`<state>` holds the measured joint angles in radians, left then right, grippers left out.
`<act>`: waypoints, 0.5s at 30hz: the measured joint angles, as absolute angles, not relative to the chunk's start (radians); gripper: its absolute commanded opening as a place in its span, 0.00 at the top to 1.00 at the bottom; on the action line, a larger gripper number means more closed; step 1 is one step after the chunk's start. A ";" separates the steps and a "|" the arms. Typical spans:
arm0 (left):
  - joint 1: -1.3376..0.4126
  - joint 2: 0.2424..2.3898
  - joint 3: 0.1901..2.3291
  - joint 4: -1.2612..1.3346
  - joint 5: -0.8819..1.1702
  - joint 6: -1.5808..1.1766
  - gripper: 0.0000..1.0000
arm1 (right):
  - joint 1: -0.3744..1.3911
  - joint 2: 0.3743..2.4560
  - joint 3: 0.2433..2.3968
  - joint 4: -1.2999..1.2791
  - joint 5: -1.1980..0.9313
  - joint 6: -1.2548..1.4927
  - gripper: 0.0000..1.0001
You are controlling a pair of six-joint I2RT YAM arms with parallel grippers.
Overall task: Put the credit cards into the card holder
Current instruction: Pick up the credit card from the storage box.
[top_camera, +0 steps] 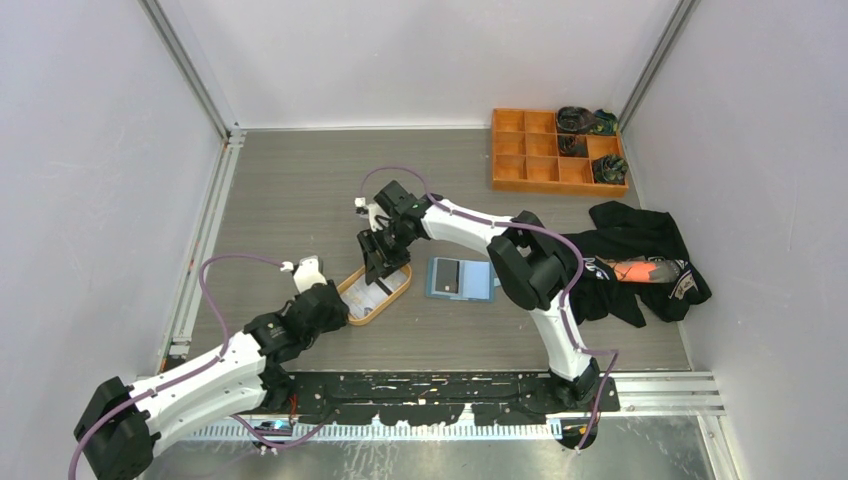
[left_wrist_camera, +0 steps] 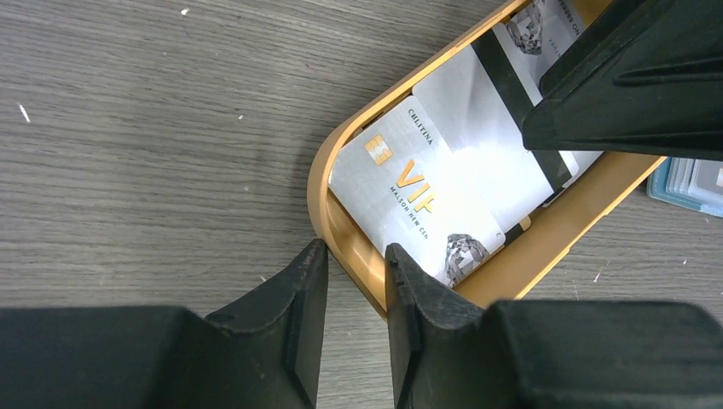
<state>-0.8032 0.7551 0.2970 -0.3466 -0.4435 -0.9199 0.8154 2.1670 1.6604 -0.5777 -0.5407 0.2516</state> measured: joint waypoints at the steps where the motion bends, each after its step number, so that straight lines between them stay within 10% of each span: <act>1: -0.803 0.755 0.297 -0.347 -0.444 -0.921 0.71 | 0.813 2.167 1.658 -0.573 -0.545 0.259 0.47; 15: -0.802 0.751 0.295 -0.352 -0.451 -0.938 0.74 | 0.792 2.164 1.639 -0.535 -0.591 0.311 0.57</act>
